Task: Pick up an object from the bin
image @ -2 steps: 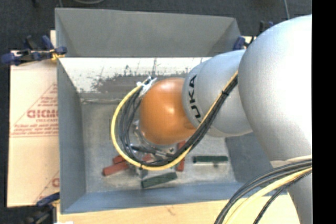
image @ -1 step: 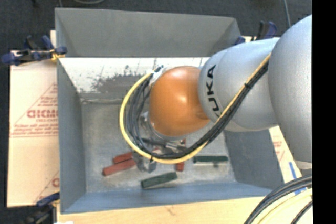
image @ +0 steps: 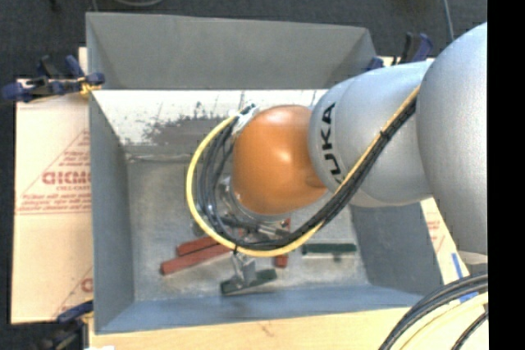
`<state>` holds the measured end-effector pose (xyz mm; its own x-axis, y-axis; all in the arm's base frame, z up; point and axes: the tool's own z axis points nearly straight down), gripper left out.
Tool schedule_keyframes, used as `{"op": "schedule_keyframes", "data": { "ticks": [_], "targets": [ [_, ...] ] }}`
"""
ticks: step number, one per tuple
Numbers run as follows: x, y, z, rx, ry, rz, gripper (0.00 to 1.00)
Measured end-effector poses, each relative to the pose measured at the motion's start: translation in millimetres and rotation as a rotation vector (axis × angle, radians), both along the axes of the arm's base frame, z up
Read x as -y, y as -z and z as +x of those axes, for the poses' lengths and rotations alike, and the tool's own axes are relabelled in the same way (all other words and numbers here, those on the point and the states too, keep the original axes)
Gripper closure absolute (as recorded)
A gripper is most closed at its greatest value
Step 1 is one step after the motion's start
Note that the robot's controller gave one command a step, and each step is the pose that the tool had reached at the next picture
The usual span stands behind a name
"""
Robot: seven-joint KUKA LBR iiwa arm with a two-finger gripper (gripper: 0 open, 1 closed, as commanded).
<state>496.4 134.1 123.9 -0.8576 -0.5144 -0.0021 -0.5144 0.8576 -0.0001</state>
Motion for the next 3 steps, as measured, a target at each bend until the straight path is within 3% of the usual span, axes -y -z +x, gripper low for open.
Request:
{"op": "schedule_keyframes", "data": {
  "ticks": [1, 2, 3],
  "targets": [
    [-13, 55, 26.7, 0.0, 0.133, 0.002, 0.0],
    [-13, 53, 27.1, 0.002, 0.135, 0.003, 1.0],
    [-29, -76, 23.7, 0.008, 0.141, 0.002, 1.0]
  ]
}}
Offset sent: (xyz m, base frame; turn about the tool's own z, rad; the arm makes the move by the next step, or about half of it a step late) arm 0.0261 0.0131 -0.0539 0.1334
